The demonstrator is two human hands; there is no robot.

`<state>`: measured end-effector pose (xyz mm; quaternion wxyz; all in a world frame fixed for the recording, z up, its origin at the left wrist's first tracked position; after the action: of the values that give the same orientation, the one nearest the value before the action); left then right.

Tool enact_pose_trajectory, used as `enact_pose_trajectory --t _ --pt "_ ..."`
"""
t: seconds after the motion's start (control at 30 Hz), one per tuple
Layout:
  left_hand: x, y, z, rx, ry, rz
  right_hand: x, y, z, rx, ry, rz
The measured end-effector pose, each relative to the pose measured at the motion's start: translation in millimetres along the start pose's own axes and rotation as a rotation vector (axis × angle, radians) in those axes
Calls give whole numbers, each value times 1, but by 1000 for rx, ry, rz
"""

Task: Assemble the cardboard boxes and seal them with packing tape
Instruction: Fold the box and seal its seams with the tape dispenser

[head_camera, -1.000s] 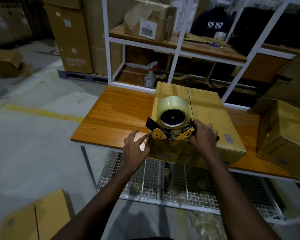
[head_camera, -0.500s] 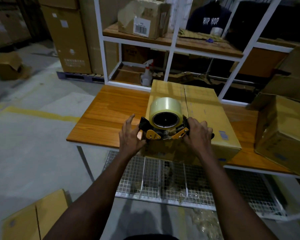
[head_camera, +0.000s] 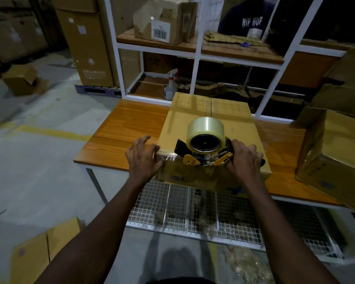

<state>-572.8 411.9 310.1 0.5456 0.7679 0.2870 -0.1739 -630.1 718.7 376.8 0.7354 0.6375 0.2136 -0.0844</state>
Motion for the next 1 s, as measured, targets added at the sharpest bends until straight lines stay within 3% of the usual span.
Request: enact_pose_trajectory --t 0.17,0.4,0.63,0.83,1.0 --pt "20 -12 -56 -106 -296 200 2 4 2 14 20 -31" --pt "34 -25 -49 -243 -254 389 4 2 -7 -59 28 -17" --pt "34 -20 -54 -277 -187 404 12 5 -68 -82 -9 3" --pt "29 -19 -71 -305 -30 408 15 3 -73 -88 0 46" --pt "35 -40 -118 -362 -103 445 17 3 -73 -111 20 57"
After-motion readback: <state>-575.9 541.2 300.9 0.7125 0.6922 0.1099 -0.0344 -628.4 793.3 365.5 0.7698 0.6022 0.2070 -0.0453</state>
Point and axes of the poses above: each hand's wrist, its own x-axis away from the middle knuckle, its own y-axis out of the back of the hand, z = x × y, the point moved 10 cm from there along -x, towards the middle knuckle, and after that the axes turned 8 degrees about -z, right-handed, at the moved point
